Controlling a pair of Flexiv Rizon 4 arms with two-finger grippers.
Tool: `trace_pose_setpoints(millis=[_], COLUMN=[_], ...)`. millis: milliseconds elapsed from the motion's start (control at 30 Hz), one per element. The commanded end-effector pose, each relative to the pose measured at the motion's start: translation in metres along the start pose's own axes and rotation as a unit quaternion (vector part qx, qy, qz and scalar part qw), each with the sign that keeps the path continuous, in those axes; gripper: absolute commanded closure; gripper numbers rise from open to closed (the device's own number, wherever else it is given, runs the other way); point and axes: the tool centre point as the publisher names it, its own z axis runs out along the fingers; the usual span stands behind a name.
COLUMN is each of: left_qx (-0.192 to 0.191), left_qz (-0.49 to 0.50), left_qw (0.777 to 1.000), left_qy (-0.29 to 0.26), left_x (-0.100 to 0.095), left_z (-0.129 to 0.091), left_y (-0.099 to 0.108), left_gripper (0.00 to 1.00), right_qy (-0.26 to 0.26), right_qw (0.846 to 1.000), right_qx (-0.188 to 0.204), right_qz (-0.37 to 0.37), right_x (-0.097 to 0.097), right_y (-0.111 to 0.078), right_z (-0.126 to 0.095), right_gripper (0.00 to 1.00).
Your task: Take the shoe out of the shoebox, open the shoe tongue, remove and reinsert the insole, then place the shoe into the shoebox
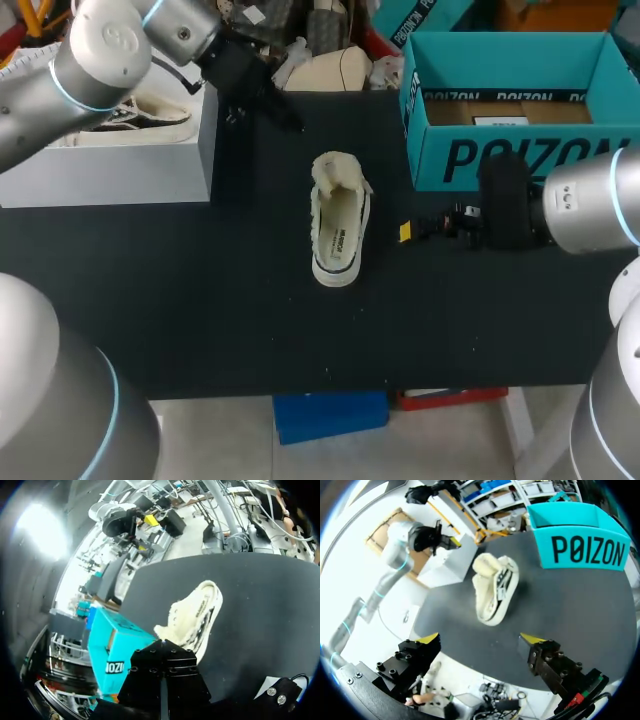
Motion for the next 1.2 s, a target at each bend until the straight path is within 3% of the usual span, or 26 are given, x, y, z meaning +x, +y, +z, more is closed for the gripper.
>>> trace_pose_setpoints(millis=[33,233,367,700,1200], left_qx=[-0.186,-0.202,-0.186,-0.133,-0.08], left_qz=[-0.029,0.027,0.044,0.05,0.049], left_qw=[0.978,0.979,0.981,0.982,0.982], left_qy=[-0.083,0.01,0.042,0.124,0.165], left_x=[-0.008,-0.021,-0.021,0.005,0.039], left_z=[0.02,0.041,0.057,0.087,0.119], left_y=[0.009,0.025,0.03,0.019,-0.007], left_gripper=[1.0,1.0,1.0,1.0,1.0], right_qy=[-0.002,-0.002,-0.002,-0.002,-0.002], right_qw=[1.0,1.0,1.0,1.0,1.0], right_qx=[0.0,0.0,0.0,0.0,0.0], right_qz=[0.0,0.0,0.0,0.0,0.0], right_x=[0.001,0.001,0.001,0.001,0.001], right_y=[0.0,0.0,0.0,0.0,0.0], right_z=[0.001,0.001,0.001,0.001,0.001], right_gripper=[0.0,0.0,0.0,0.0,0.0])
